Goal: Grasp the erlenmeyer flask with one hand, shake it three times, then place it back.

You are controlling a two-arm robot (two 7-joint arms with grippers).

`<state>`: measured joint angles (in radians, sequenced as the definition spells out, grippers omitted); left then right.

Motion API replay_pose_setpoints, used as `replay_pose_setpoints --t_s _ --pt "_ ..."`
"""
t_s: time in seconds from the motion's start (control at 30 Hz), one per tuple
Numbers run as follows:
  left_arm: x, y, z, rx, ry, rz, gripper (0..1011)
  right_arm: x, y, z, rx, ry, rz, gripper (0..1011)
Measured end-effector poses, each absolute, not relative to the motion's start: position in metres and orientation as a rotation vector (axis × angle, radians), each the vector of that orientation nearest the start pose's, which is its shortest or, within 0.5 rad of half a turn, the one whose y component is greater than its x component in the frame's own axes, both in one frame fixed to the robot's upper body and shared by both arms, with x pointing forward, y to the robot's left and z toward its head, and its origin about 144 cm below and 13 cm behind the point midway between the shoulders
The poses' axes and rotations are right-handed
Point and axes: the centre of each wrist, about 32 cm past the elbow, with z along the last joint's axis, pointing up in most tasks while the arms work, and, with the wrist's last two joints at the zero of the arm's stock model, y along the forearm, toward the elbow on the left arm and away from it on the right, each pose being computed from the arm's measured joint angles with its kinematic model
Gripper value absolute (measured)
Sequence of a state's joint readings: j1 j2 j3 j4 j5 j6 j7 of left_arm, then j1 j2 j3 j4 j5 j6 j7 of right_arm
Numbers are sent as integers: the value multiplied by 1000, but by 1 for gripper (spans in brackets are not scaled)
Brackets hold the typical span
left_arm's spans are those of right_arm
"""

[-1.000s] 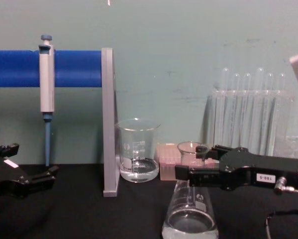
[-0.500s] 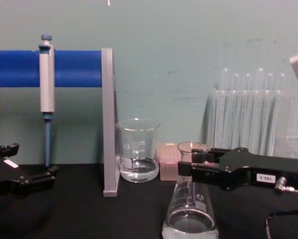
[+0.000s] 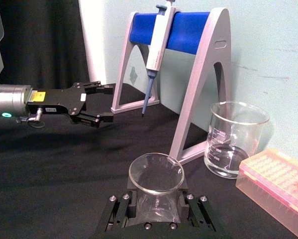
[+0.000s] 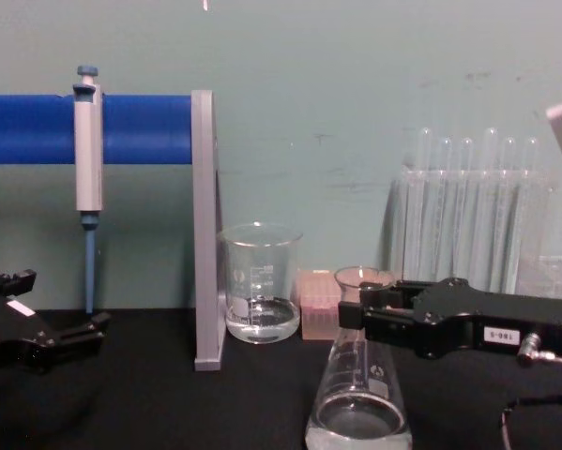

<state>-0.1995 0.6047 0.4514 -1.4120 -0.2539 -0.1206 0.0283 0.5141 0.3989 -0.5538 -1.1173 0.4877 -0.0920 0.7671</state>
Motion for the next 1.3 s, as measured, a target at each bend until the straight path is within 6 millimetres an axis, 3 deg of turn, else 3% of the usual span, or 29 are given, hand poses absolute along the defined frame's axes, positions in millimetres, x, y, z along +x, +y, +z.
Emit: replay_pose_setpoints --t_s 0.83,1.3 --pt "489 310 1140 305 -285 1248 1001 570 -258 1170 -48 -23 -537 453" --pt "489 310 1140 304 -285 1248 1001 558 -263 1198 13 -47 -589 453"
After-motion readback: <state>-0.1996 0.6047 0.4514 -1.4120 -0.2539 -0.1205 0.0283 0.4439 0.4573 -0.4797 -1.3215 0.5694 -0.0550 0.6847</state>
